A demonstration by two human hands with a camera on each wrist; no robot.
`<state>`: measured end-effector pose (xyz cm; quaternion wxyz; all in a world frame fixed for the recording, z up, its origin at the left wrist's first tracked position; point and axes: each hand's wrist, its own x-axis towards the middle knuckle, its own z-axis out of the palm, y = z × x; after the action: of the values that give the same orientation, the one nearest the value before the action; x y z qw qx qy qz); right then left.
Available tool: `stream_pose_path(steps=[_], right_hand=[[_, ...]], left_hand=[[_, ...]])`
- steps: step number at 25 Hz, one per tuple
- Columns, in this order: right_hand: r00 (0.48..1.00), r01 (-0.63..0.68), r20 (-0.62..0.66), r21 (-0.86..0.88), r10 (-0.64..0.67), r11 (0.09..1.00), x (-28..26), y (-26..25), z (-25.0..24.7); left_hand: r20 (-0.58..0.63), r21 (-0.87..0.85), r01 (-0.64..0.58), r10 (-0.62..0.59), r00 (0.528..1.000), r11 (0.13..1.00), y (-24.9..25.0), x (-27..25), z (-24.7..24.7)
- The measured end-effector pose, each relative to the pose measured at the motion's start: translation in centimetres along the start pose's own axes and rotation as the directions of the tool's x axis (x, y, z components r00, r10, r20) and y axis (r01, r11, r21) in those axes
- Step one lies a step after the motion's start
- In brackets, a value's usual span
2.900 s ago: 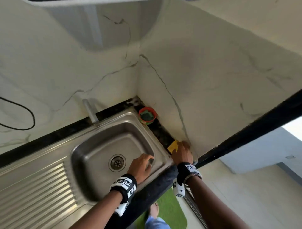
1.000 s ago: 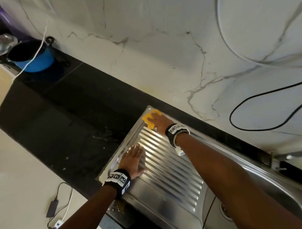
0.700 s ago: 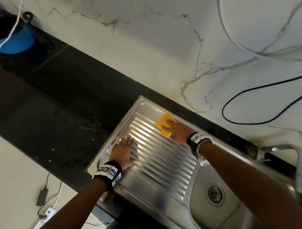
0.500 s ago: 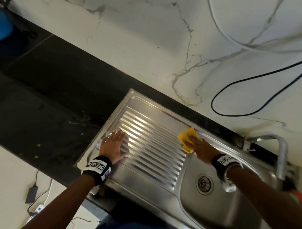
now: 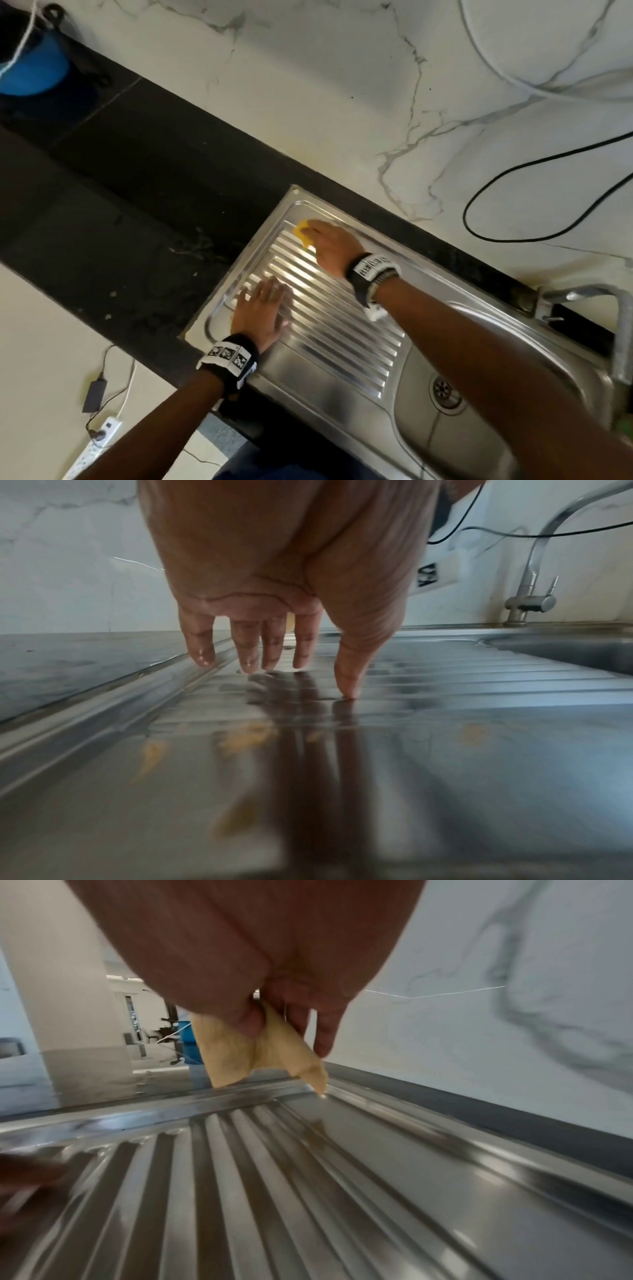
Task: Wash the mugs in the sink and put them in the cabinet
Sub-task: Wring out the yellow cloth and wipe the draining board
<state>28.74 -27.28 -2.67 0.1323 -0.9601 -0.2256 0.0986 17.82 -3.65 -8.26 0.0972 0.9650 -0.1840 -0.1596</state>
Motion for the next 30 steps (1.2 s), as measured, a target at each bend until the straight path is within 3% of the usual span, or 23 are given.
stream_pose_path(steps=[1,3,5,7,10,14,15,17,18,19,22,25,27,30], right_hand=[[0.995,0.019,0.098,-0.009,-0.018,1.000,2.9,-1.3,0.7],[0.935,0.053,0.354,-0.111,-0.010,0.992,5.6,-2.4,2.3],[0.890,0.117,0.455,-0.172,-0.027,0.978,4.7,-1.1,4.1],[0.891,0.123,0.452,-0.150,-0.043,0.981,1.2,1.3,4.9],[0.904,0.007,0.427,-0.085,0.030,0.996,-8.1,5.8,5.5],[0.958,-0.074,0.276,-0.034,0.081,0.997,-22.7,10.2,5.6],[0.953,-0.106,0.281,-0.031,0.110,0.994,-25.3,10.7,5.1],[0.890,-0.209,0.392,-0.107,0.235,0.972,-27.2,10.2,2.4],[0.857,-0.277,0.413,-0.134,0.308,0.951,-26.6,9.2,0.6],[0.856,-0.297,0.392,-0.158,0.336,0.942,-25.1,8.3,-0.5],[0.956,-0.235,0.164,-0.080,0.245,0.969,-17.3,4.0,-1.2],[0.992,-0.127,0.032,0.052,0.126,0.990,-6.9,-1.2,0.9],[0.997,-0.012,0.072,0.062,0.008,0.998,-1.0,-4.7,2.4],[0.926,0.152,0.366,-0.137,-0.093,0.979,1.9,-7.0,5.4]], left_hand=[[0.000,0.016,-0.009,0.009,1.000,1.000,0.4,-0.8,0.3],[0.024,0.009,-0.005,0.004,1.000,1.000,0.6,-2.4,1.2],[0.047,0.001,0.002,-0.002,0.999,1.000,0.1,-3.4,1.9],[0.043,-0.021,0.009,-0.008,0.999,1.000,-0.4,-3.7,2.4],[-0.034,-0.074,-0.004,0.002,0.999,0.997,-0.1,-3.1,2.0],[-0.128,-0.134,0.013,-0.031,0.991,0.991,0.6,-2.4,1.3],[-0.120,-0.113,0.009,-0.023,0.992,0.994,0.8,-2.3,1.5],[-0.092,-0.058,0.004,-0.010,0.996,0.998,0.8,-2.1,1.7],[-0.080,-0.040,0.000,-0.003,0.997,0.999,0.7,-1.9,1.8],[-0.068,-0.029,-0.002,0.000,0.998,1.000,0.6,-1.9,1.8],[-0.014,-0.045,-0.013,0.013,1.000,0.999,0.0,-1.9,1.5],[0.048,-0.100,-0.016,0.021,0.999,0.995,-0.7,-2.6,1.2],[0.051,-0.122,0.011,-0.005,0.999,0.992,-1.3,-3.7,1.0],[0.016,-0.160,0.060,-0.058,0.998,0.985,-2.3,-5.5,0.3]])
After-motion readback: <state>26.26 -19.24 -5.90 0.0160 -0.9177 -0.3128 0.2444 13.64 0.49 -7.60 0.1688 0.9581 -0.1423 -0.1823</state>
